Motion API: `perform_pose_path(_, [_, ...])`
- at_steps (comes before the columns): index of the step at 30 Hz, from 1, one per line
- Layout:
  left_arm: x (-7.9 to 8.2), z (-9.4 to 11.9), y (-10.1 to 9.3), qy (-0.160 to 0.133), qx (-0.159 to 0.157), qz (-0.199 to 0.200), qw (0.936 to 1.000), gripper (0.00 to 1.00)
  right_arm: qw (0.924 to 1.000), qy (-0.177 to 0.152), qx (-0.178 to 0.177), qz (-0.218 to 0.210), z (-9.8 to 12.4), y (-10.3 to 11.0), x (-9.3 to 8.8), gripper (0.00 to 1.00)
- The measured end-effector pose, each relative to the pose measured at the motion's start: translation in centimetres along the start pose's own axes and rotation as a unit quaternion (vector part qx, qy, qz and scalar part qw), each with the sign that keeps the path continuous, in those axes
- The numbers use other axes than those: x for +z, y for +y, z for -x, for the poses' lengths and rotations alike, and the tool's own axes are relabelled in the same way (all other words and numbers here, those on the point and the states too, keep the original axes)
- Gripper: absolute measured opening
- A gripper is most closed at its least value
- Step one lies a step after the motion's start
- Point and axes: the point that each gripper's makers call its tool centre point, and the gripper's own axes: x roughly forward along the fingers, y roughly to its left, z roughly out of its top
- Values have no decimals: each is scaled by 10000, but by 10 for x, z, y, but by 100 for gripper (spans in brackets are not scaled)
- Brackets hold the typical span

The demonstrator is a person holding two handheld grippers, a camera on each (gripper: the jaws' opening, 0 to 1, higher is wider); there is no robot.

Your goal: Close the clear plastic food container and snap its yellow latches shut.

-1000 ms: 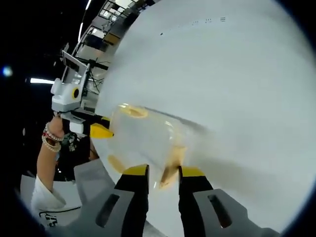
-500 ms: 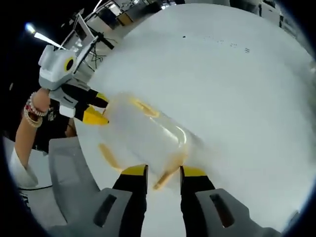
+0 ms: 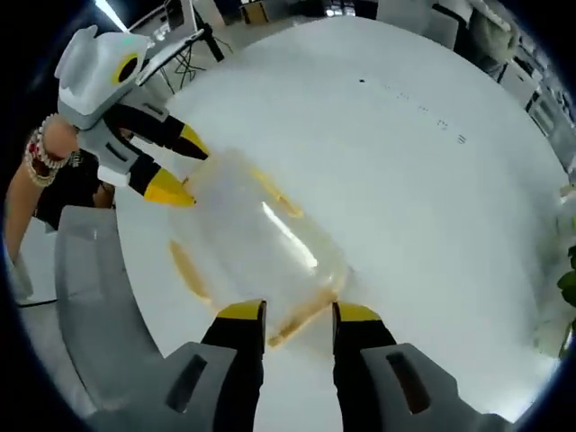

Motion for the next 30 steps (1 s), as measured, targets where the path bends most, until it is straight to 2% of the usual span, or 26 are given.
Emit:
perform_pose_path(3, [4, 3, 4, 34, 247, -530, 9983, 28, 9998, 0, -71, 178, 0, -1, 2, 27])
perform_pose_path(4, [6, 4, 4, 40, 324, -827, 9960, 28, 9997, 4, -89, 205, 0, -1, 2, 27])
perform_pose_path(5, [5, 5, 2, 133, 328, -1134, 9929, 29, 9990, 26, -148, 421, 1, -1, 3, 28])
perform_pose_path(8, [8, 8, 6, 174, 580, -1518, 9865, 30, 9979, -64, -199, 613, 1, 2, 8, 31])
perform_pose_path(13, [13, 9, 4, 95, 529, -1597, 9857, 29, 9975, -229, 1, 661, 7, 15, 22, 31])
perform_pose_path(14, [13, 10, 1, 62, 437, -1486, 9879, 28, 9972, -251, -26, 703, 7, 16, 25, 32])
perform_pose_path(16, [15, 10, -2, 6, 356, -1454, 9887, 28, 9958, -247, -48, 879, 6, 18, 28, 32])
perform_pose_path(20, [15, 10, -5, -2, 346, -1531, 9876, 28, 9956, -234, 11, 906, 3, 22, 31, 32])
perform_pose_path(27, [10, 5, -18, 43, 127, -1618, 9867, 25, 9946, -242, 59, 1005, -3, 25, 39, 31])
perform_pose_path(30, [14, 4, -22, -68, 57, -1677, 9858, 23, 9942, -280, 99, 1035, -6, 27, 44, 30])
